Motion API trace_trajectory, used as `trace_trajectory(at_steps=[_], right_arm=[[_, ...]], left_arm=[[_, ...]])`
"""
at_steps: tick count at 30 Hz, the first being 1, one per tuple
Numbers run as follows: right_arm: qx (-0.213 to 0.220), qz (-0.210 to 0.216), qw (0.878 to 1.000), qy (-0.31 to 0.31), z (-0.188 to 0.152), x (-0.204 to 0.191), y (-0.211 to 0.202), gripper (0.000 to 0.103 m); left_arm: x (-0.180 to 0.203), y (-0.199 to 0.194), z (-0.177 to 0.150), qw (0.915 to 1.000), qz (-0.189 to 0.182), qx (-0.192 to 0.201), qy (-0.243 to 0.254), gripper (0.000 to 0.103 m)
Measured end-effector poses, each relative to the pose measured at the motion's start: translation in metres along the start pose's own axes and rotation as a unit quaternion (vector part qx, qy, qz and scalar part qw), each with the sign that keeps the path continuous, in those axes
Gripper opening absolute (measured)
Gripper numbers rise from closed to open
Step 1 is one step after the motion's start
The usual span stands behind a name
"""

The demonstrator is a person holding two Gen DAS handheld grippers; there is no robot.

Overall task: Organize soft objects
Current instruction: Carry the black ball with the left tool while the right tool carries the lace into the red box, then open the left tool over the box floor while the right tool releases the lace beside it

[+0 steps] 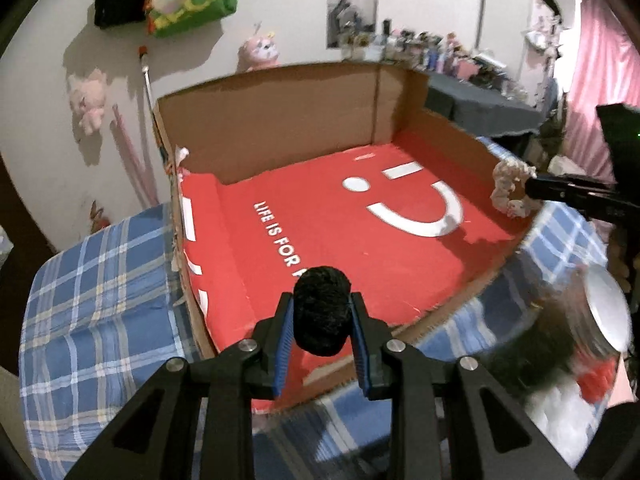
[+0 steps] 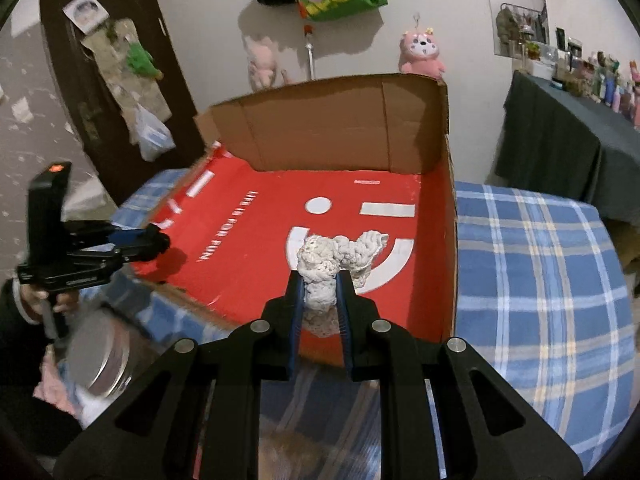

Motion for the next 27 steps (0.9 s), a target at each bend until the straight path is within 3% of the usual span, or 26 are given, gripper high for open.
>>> trace_trajectory(at_steps=[9,17,27], right_arm=[[-0.078,-0.048,0.996,-0.015,0.013,-0.003,0.068,0.016],[-0.139,-0.057,0.988,-0.020,0.019,0.002,0.110,0.016],[-0.158,-0.068,0.985,-0.023,0.017,0.007,0.128,0.016]], left_arm=[[-0.010,0.044,0.002,0.9973,0.038,-0.061,-0.013,0.028],[-0.011,0.067,0.007,0.9945,0.052,-0.090,-0.003,0.029],[-0.010,0.077,0.006,0.9933,0.059,-0.099,0.002,0.031]])
Point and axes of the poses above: each gripper's, at about its wrist camera, not at the fingertips, and y roughly the way its jaws point, x to its right, z to its top, the point moved 1 cm from there along y, roughly the way its jaws point, and after that the axes turned 14 degrees about x, right-handed, at the moved point
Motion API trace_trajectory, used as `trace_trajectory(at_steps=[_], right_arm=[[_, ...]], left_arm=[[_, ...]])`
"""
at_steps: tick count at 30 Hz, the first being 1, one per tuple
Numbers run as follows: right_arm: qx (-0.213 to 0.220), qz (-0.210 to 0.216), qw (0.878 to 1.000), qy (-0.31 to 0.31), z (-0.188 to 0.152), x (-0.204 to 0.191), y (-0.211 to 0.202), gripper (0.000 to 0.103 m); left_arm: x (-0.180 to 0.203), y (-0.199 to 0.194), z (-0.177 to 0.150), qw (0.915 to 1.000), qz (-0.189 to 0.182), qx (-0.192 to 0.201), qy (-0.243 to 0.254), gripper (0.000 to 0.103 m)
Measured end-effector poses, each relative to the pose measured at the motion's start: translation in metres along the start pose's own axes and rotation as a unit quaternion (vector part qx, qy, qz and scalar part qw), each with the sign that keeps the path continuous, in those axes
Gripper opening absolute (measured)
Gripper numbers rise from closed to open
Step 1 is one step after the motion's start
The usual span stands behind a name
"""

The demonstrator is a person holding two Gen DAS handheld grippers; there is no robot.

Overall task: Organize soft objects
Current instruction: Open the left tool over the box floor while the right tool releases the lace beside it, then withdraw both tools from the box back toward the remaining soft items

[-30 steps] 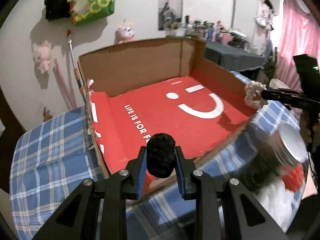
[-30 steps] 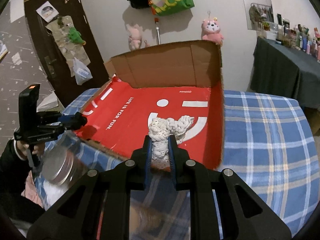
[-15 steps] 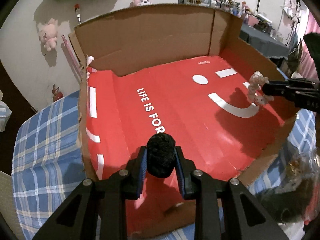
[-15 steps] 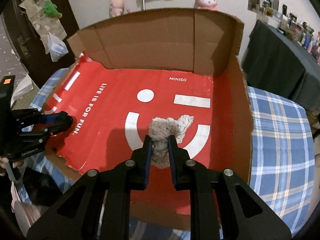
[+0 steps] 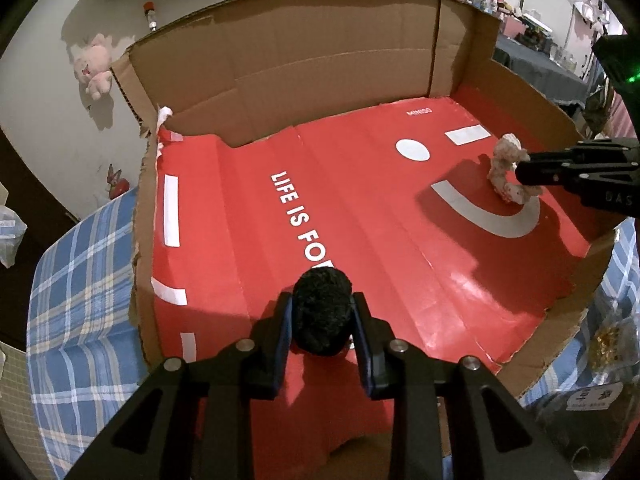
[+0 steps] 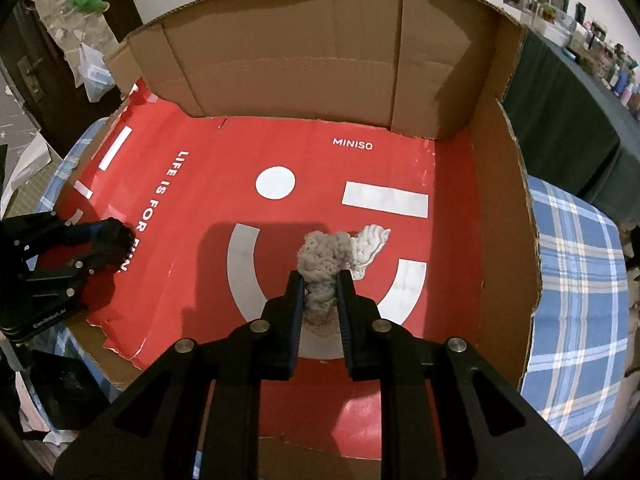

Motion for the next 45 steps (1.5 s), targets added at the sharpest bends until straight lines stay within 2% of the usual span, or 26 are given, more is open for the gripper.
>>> trace_trajectory(at_steps=[7,17,20,22,23,24,25,31,34,39,45], right_arm=[[-0.009,-0.012,1.000,-0.001,-0.004,0.005,0.001,0.017],[-0.018,-0.024,1.000,-0.005,-0.003,0.000,0.005,0.021],[-0.016,-0.024,1.000,-0.006,-0.003,-0.001,0.003,0.022],[-0.015,-0.025,1.000,-0.007,-0.002,-0.003,0.002,0.028],[-0.014,-0.025,1.000,-0.007,-0.003,-0.003,0.000,0.040],[-0.012,-0.025,1.000,-0.008,-0.003,-0.003,-0.002,0.065],[-0.009,-0.023,1.000,-0.009,-0.003,-0.003,-0.005,0.072],[0.024,-0.025,0.999,-0.017,-0.001,-0.007,-0.033,0.072],[0.042,-0.028,0.998,-0.027,0.000,-0.014,-0.054,0.072],[0.093,-0.035,0.994,-0.042,0.000,-0.033,-0.101,0.072],[0.173,-0.040,0.983,-0.051,-0.018,-0.056,-0.174,0.072]], left_arm=[[0.001,0.002,0.002,1.0000,-0.002,0.000,0.000,0.036],[0.006,-0.005,0.006,0.9997,-0.013,0.022,0.000,0.057],[0.006,-0.009,0.008,0.9994,-0.009,0.033,-0.001,0.068],[0.006,-0.013,0.009,0.9991,-0.012,0.041,-0.006,0.068],[0.006,-0.015,0.010,0.9989,-0.014,0.043,-0.008,0.069],[0.007,-0.017,0.010,0.9988,-0.014,0.046,-0.009,0.070],[0.007,-0.019,0.010,0.9986,-0.015,0.050,-0.010,0.070],[0.013,-0.046,0.013,0.9960,-0.015,0.086,-0.015,0.079],[0.017,-0.067,0.015,0.9933,-0.012,0.113,-0.018,0.089],[0.025,-0.115,0.017,0.9845,-0.006,0.172,-0.034,0.098],[0.035,-0.172,0.006,0.9713,0.000,0.234,-0.042,0.103]])
Point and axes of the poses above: each gripper's, at about its wrist camera, not at the fingertips, and y roughly the way its jaws point, x to its right, z to its top, the point moved 1 cm from there along y, roughly the way its jaws point, and after that the axes turned 14 degrees about x, right-handed, at the moved point
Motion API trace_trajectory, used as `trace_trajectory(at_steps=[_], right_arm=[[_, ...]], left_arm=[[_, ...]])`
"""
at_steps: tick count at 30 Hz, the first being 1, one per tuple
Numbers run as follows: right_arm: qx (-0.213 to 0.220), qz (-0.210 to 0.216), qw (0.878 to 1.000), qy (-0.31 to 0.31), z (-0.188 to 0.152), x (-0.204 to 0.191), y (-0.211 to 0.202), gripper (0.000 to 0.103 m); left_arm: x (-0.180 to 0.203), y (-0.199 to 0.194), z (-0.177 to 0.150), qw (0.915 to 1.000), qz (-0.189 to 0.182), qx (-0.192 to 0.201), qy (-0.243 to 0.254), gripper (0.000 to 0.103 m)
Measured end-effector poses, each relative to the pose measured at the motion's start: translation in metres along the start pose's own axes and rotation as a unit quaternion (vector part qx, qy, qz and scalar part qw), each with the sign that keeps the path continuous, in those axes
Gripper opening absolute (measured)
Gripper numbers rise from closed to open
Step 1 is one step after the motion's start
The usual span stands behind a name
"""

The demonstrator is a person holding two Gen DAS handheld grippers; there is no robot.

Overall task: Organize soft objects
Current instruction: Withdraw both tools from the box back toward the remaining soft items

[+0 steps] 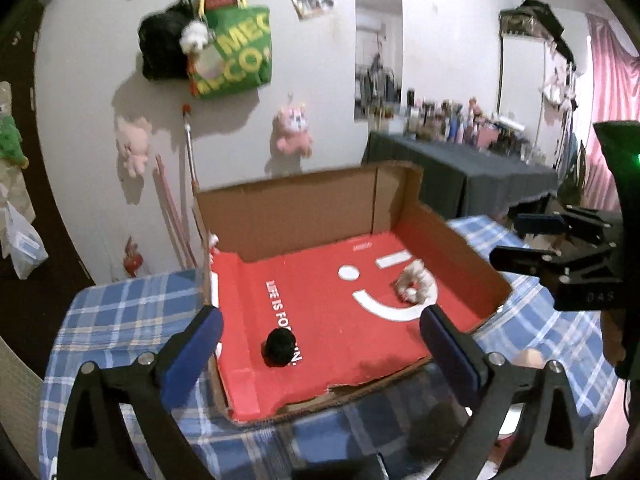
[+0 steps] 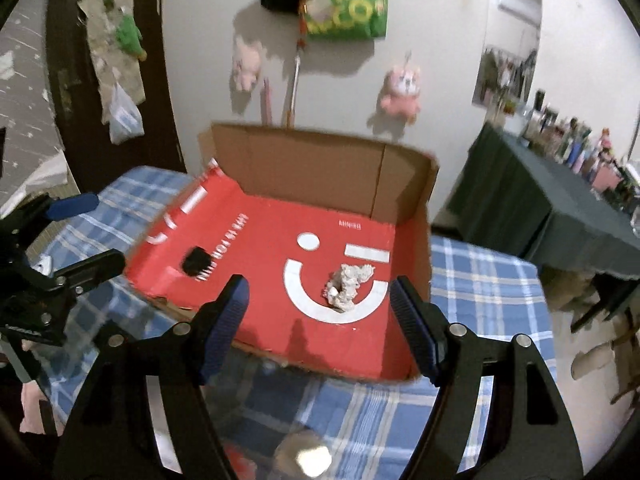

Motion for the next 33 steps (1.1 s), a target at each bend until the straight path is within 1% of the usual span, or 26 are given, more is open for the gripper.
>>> trace_trajectory(at_steps=[3,6,9,12,13,16,20,22,24,26,29,33], right_arm=[[0.043,0.001,0.999,0.001,-0.001,-0.009,-0.037,0.072],[0.081,0.003,0.997,0.005,-0.006,-0.015,-0.071,0.073],[0.112,-0.003,0.994,0.008,-0.015,-0.021,-0.102,0.079],[0.148,-0.020,0.989,0.005,-0.028,-0.030,-0.132,0.080],[0.153,-0.023,0.988,0.004,-0.032,-0.032,-0.138,0.080],[0.163,-0.020,0.986,0.010,-0.046,-0.038,-0.154,0.087],[0.180,-0.030,0.983,0.018,-0.069,-0.046,-0.173,0.087],[0.183,-0.034,0.982,0.021,-0.080,-0.049,-0.178,0.087],[0.186,-0.036,0.982,0.025,-0.090,-0.051,-0.183,0.087],[0.187,-0.040,0.981,0.029,-0.104,-0.055,-0.186,0.087],[0.190,-0.048,0.980,0.037,-0.121,-0.058,-0.187,0.088],[0.176,-0.052,0.982,0.040,-0.144,-0.065,-0.182,0.088]], left_arm=[[0.008,-0.025,0.001,0.9997,-0.008,0.022,-0.006,0.103],[0.016,-0.049,-0.003,0.9990,0.000,0.045,-0.003,0.103],[0.021,-0.072,-0.009,0.9981,-0.002,0.061,-0.010,0.103],[0.026,-0.093,-0.019,0.9969,0.005,0.077,-0.016,0.103],[0.028,-0.099,-0.023,0.9966,0.008,0.081,-0.016,0.103],[0.036,-0.118,-0.036,0.9957,0.011,0.090,-0.017,0.103],[0.044,-0.139,-0.052,0.9946,0.017,0.100,-0.023,0.103],[0.049,-0.148,-0.063,0.9939,0.025,0.106,-0.021,0.103],[0.053,-0.155,-0.074,0.9935,0.024,0.109,-0.022,0.103],[0.058,-0.159,-0.084,0.9935,0.020,0.110,-0.024,0.103],[0.065,-0.162,-0.101,0.9934,0.025,0.110,-0.017,0.103],[0.073,-0.159,-0.124,0.9947,0.024,0.099,-0.013,0.103]])
Point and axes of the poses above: each gripper's, at about its wrist camera, not at the fingertips, and y roughly the way its jaws point, x to its right, z to its top, the point moved 1 cm from there along y, roughly the way its jaws point, and after that the axes turned 14 degrees about x, right-handed, at the moved point
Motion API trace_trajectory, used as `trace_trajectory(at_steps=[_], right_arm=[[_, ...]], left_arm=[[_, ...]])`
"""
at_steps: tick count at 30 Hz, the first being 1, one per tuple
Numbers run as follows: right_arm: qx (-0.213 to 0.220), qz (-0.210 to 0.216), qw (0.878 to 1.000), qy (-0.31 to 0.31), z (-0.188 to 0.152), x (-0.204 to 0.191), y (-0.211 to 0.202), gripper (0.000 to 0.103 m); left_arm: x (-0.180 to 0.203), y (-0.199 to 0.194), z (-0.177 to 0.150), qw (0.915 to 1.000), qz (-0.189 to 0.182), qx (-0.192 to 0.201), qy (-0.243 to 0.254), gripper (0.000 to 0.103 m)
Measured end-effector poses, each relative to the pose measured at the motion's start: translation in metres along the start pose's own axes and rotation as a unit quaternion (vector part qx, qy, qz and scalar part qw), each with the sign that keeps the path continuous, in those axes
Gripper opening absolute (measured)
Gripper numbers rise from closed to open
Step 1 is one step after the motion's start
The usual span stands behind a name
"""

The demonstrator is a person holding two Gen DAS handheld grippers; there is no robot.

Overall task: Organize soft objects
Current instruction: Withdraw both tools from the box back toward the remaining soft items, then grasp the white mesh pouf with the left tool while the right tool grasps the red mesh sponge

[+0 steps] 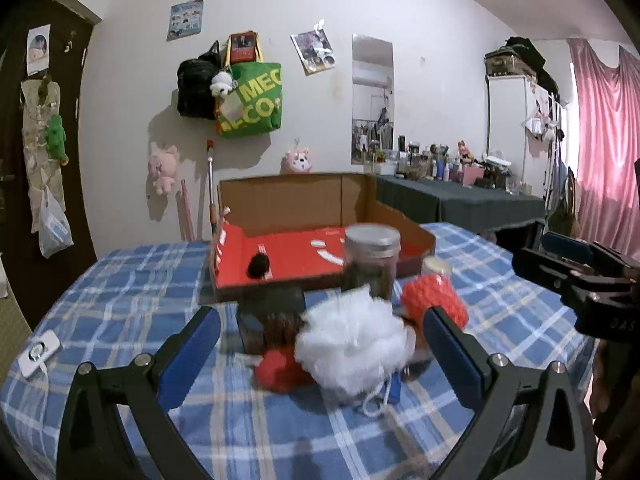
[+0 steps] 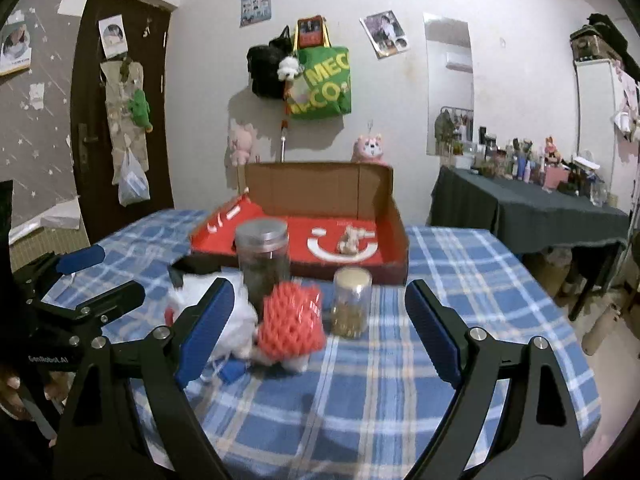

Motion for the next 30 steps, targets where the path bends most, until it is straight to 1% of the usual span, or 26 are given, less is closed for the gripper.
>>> trace_trajectory(at_steps=[4,7,13,20,25,30], right_arm=[[-0.021,-0.006,1.000,-0.004,-0.025,-0.005,0.003,0.088],[-0.037,-0.005,0.999,0.004,-0.039,-0.005,0.007,0.088],[-0.065,-0.006,0.998,0.018,-0.059,-0.003,0.016,0.088],[-0.083,-0.003,0.996,0.026,-0.068,0.000,0.026,0.088],[-0.092,0.005,0.995,0.035,-0.065,0.003,0.036,0.088],[-0.102,0.026,0.993,0.056,-0.059,0.012,0.054,0.088]], left_arm=[[0.000,0.004,-0.019,0.9997,-0.002,-0.022,-0.012,0.103],[-0.002,0.009,-0.032,0.9991,0.006,-0.039,-0.016,0.103],[-0.007,0.017,-0.049,0.9976,0.015,-0.063,-0.023,0.103],[-0.010,0.024,-0.054,0.9964,0.011,-0.077,-0.033,0.103],[-0.008,0.036,-0.047,0.9958,-0.008,-0.084,-0.038,0.103],[-0.008,0.055,-0.041,0.9938,-0.026,-0.098,-0.045,0.103]])
Point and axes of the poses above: each gripper's, at about its wrist camera, not at the fingertips, and y roughly the way its jaws point, x to its right, z to its top, the point moved 1 cm from there along y, roughly the way its jaws point, and after that the axes turned 14 degrees about x, right-handed, at the moved point
